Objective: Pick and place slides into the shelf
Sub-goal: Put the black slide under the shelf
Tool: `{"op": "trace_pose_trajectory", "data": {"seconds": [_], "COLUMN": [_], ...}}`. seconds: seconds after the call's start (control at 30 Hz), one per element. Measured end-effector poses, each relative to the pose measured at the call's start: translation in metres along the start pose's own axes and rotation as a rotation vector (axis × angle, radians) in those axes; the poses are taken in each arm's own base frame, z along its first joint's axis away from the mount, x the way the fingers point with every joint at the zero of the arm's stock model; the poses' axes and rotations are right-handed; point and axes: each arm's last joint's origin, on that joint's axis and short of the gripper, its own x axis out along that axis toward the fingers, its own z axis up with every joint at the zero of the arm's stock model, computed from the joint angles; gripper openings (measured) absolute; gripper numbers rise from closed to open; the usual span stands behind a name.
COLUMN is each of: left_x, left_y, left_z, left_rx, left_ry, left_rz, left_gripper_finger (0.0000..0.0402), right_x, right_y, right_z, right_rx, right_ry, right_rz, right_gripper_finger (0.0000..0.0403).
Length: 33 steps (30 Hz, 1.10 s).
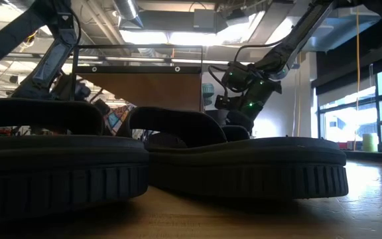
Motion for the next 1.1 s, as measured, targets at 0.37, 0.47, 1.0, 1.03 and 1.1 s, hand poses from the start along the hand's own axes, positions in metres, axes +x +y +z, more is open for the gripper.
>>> {"op": "trace_pose_trajectory", "data": {"seconds": [0.37,0.47,1.0,1.03,1.1], "left_x": [0.013,0.018,0.018,0.018,0.018], "left_y": [0.008,0.011,0.014,0.014,0.014], "left_z": [0.007,0.008,0.007,0.007,0.007], "left_rx": [-0.008,-0.022,-0.029,-0.029,-0.030], "left_ry": [-0.027,-0.022,-0.011,-0.011,-0.011], "left_rz": [0.011,0.022,0.120,0.121,0.121], "left_gripper_finger": [0.0000,0.0000,0.0000,0.0000,0.0000], "right_x": [0.000,0.000,0.000,0.000,0.000], "right_y": [-0.001,-0.001,-0.003,-0.003,-0.005], "right_z": [0.001,0.004,0.007,0.007,0.007], "right_rx": [-0.002,-0.005,-0.009,-0.006,0.021], "right_ry": [-0.012,-0.041,-0.069,-0.066,-0.062], "right_rz": [-0.004,-0.014,-0.040,-0.057,-0.097], "right_gripper_finger": [0.0184,0.0185,0.0185,0.0184,0.0185]}}
